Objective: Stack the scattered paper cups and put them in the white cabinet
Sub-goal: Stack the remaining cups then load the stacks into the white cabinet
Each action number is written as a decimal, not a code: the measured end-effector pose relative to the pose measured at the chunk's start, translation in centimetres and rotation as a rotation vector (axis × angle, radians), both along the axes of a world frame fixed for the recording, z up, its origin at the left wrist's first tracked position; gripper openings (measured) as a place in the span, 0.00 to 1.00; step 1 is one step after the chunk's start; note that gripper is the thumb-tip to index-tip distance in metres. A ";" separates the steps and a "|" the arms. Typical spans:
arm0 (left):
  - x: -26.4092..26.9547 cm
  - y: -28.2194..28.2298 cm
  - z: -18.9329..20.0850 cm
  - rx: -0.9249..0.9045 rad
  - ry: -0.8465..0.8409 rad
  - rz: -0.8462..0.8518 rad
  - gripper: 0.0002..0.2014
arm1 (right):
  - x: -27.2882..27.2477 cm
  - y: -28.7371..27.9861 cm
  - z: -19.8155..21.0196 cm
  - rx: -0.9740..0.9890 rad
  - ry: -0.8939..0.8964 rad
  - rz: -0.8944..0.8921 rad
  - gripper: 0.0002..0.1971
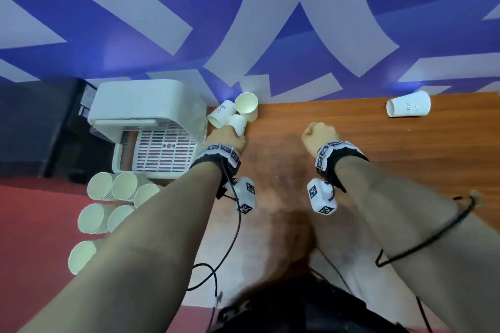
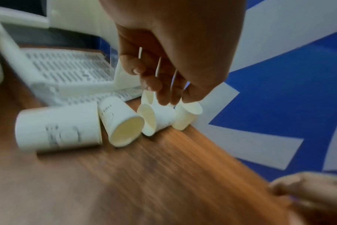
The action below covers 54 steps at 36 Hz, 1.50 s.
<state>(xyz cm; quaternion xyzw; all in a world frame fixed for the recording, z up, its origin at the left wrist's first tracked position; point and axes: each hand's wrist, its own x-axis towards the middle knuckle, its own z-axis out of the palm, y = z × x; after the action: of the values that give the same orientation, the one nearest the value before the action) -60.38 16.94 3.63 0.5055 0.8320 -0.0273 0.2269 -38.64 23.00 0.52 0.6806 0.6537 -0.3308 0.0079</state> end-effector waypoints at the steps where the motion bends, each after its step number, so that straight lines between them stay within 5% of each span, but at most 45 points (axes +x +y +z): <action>1: -0.9 0.6 -0.1 -0.044 0.061 -0.037 0.07 | -0.4 0.7 -0.2 -0.015 -0.014 0.022 0.06; 6: -4.7 4.6 -0.1 -0.141 0.303 -0.260 0.12 | -4.3 5.1 0.0 0.015 -0.012 0.131 0.13; 13: -6.6 8.8 -2.8 -0.216 0.386 -0.411 0.23 | -9.9 8.3 -2.2 -0.060 0.016 0.134 0.22; 31: -8.5 10.9 -7.2 -0.194 0.281 -0.359 0.30 | -14.8 9.7 -6.4 -0.039 -0.043 0.157 0.17; 43: -8.6 11.4 -5.3 -0.098 0.303 -0.334 0.19 | -13.0 8.9 -4.9 0.014 -0.077 0.105 0.15; 54: -7.6 7.4 1.1 -0.029 0.334 -0.313 0.09 | -9.5 5.1 2.7 0.139 -0.055 0.094 0.13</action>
<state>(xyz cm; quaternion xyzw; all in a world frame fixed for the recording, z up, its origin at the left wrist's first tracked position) -67.94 24.35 4.73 0.6135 0.7690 -0.1573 0.0863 -48.18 28.12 3.18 0.6567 0.7060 -0.2651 -0.0058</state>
